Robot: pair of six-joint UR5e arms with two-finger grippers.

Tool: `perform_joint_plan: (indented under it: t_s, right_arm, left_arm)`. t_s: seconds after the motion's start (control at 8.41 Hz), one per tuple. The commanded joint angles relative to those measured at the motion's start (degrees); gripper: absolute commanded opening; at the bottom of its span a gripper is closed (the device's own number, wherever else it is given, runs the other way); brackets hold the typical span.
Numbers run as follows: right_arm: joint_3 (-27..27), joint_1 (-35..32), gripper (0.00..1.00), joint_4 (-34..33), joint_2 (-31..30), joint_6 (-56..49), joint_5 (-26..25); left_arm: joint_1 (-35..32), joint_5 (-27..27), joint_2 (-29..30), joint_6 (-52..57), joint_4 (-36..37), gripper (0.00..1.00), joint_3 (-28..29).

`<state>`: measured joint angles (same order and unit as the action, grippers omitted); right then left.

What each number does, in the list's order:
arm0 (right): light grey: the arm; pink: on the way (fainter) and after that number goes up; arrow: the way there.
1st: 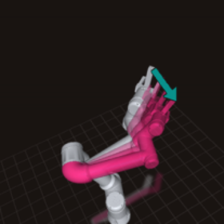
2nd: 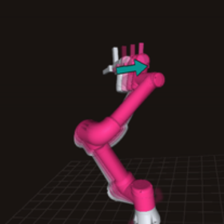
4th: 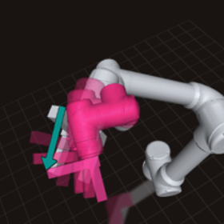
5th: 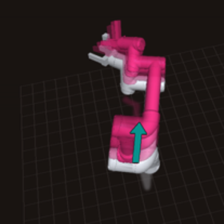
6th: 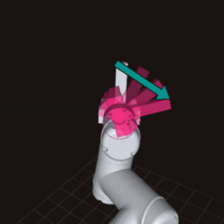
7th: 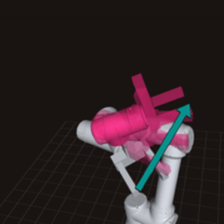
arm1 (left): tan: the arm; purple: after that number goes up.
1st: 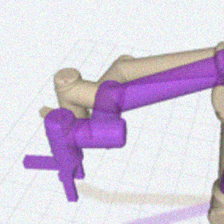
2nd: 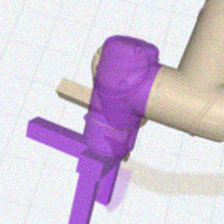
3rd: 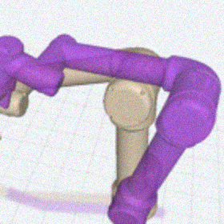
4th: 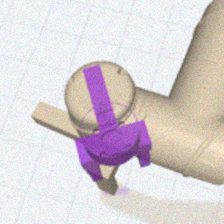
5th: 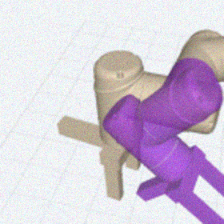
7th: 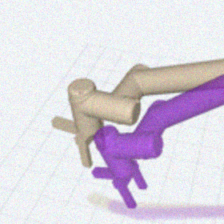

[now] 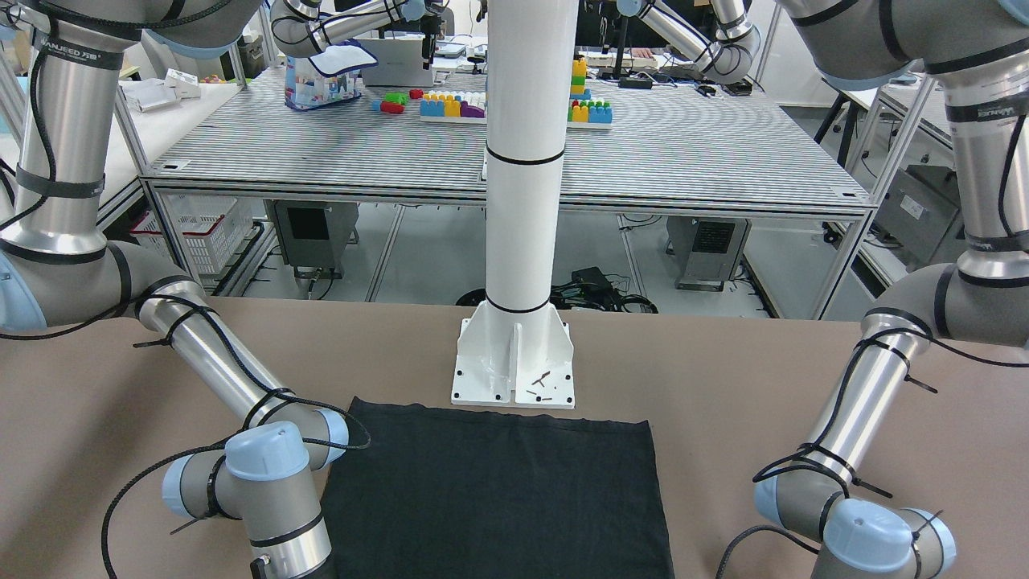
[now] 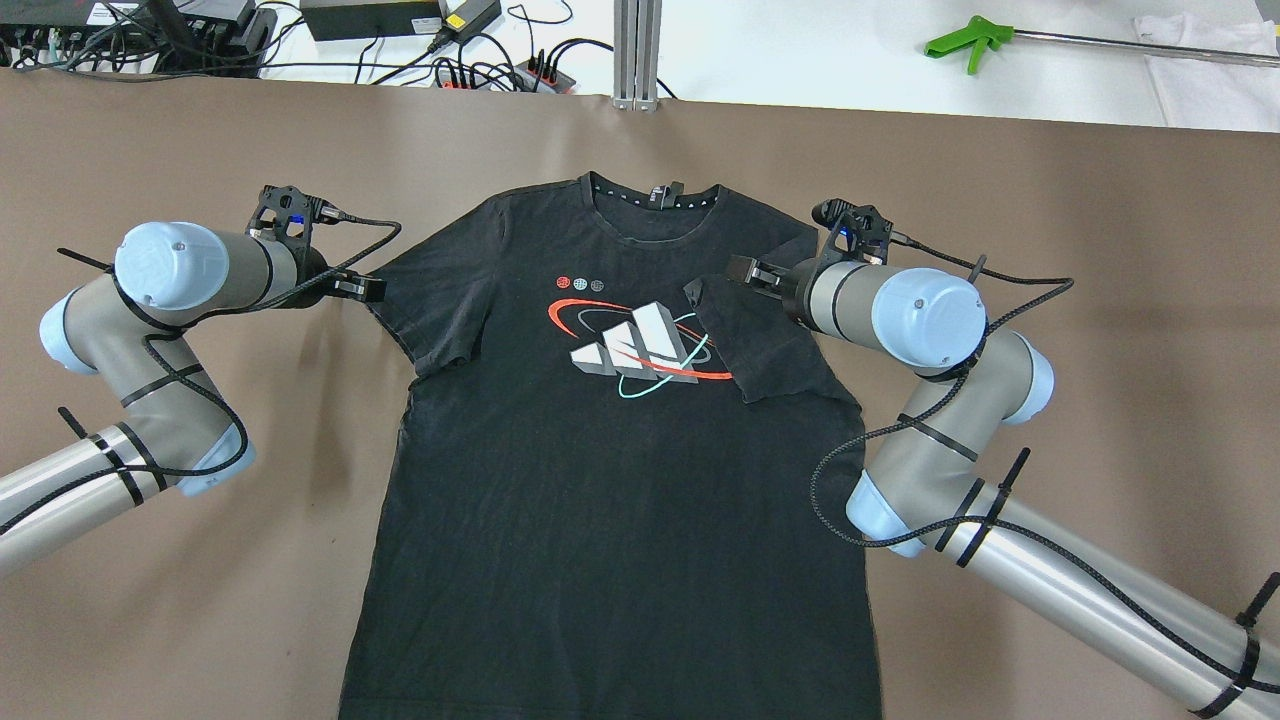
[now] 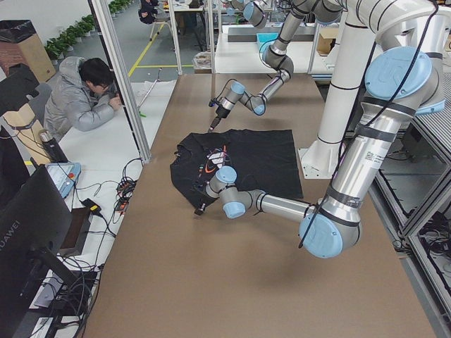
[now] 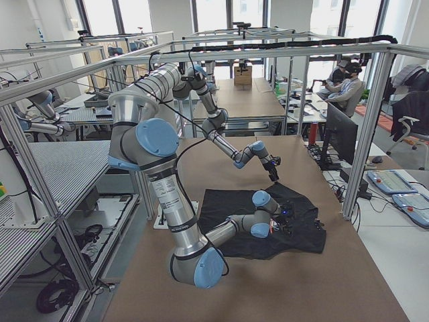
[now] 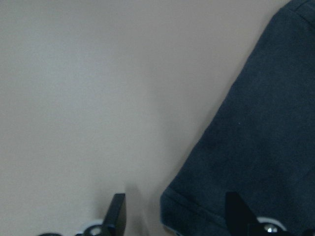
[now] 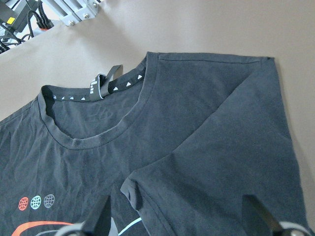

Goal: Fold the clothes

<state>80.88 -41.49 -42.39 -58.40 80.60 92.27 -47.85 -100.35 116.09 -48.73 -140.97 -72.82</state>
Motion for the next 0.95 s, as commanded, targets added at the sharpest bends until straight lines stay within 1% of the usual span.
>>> perform_joint_plan:
  t_s: [0.0,0.12,0.71,0.83]
  right_arm:
    - [0.06,0.00,0.94,0.02,-0.13,0.00,0.01]
    - [0.06,0.00,0.94,0.02,-0.13,0.00,0.01]
    - [-0.03,0.00,0.94,0.02,-0.22,-0.17,0.01]
    - [-0.03,0.00,0.94,0.02,-0.22,-0.18,0.01]
  left_arm:
    - [0.04,-0.02,-0.07,-0.05,0.08,0.57,0.04]
    - [0.13,-0.02,0.10,-0.05,0.25,0.50,0.04]
    - [0.92,0.77,0.10,-0.23,0.34,0.51,0.22]
    - [0.92,0.77,0.28,-0.23,0.43,0.43,0.22]
